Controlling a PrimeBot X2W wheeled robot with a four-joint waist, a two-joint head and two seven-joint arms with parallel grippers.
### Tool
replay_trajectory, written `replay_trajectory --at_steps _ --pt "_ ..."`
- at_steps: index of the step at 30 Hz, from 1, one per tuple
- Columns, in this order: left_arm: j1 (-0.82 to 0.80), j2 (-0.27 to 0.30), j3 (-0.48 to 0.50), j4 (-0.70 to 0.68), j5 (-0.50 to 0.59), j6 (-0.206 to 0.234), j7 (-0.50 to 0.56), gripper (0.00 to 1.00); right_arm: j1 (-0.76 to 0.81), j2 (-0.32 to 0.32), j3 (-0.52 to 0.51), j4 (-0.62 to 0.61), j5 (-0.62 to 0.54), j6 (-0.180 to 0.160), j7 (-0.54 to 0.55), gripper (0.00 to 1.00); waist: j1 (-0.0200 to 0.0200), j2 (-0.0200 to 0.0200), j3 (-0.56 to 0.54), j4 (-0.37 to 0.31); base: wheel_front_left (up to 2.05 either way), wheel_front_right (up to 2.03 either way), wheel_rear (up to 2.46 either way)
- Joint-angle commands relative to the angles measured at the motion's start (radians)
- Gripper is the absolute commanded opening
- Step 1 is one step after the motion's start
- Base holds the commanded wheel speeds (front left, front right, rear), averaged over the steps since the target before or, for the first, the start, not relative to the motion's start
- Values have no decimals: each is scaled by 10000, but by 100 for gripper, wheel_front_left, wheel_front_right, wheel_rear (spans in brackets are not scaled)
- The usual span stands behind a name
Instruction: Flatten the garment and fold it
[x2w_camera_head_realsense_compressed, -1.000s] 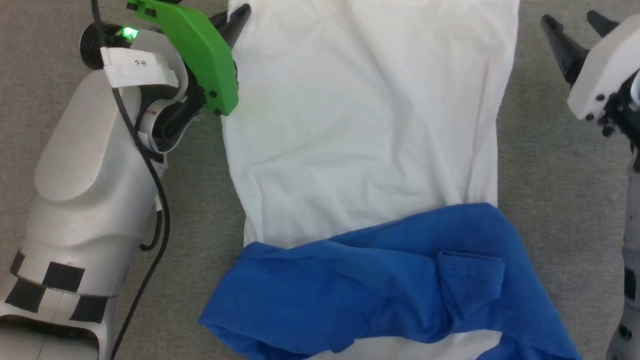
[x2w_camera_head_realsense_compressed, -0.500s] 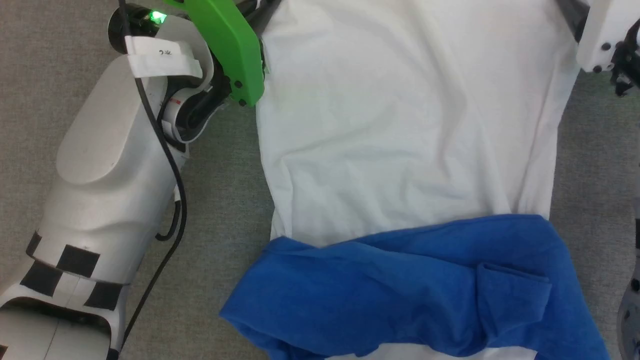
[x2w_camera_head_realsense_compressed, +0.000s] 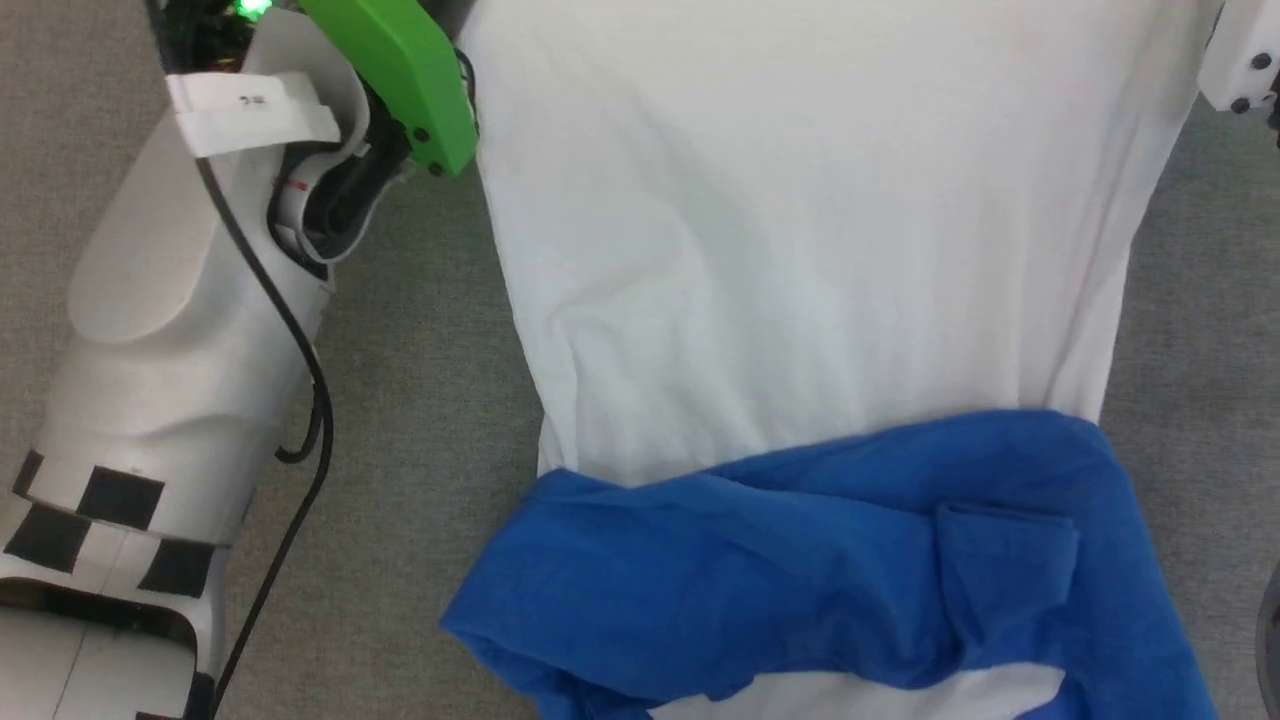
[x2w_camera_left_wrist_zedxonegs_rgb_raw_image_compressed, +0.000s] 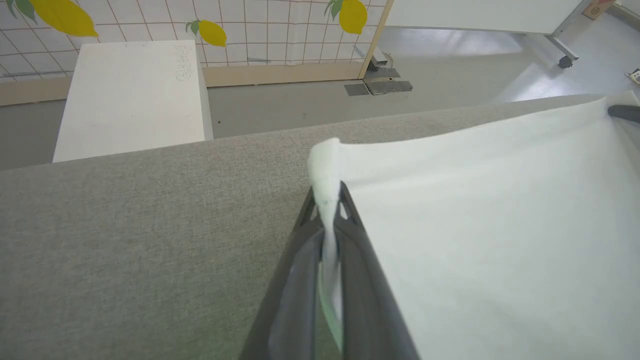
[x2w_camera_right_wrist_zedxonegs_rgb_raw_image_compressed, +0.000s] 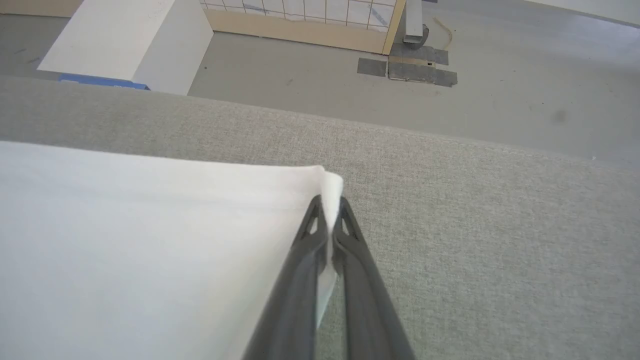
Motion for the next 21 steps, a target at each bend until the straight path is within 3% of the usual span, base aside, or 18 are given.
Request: replay_trajectory --at_steps 1,13,21 --pt "-220 124 136 104 16 33 -228 0 -198 -88 -84 56 -53 -15 -220 0 0 0 -198 -134 0 0 0" --pt "50 374 632 68 -110 43 -1740 0 25 -317 -78 226 566 -15 -1656 0 0 0 -1210 -289 0 0 0" --pt "1903 1126 457 -1655 -396 -23 -2064 0 1686 -628 510 -1107 2038 -15 -1725 0 0 0 -2428 -247 0 0 0"
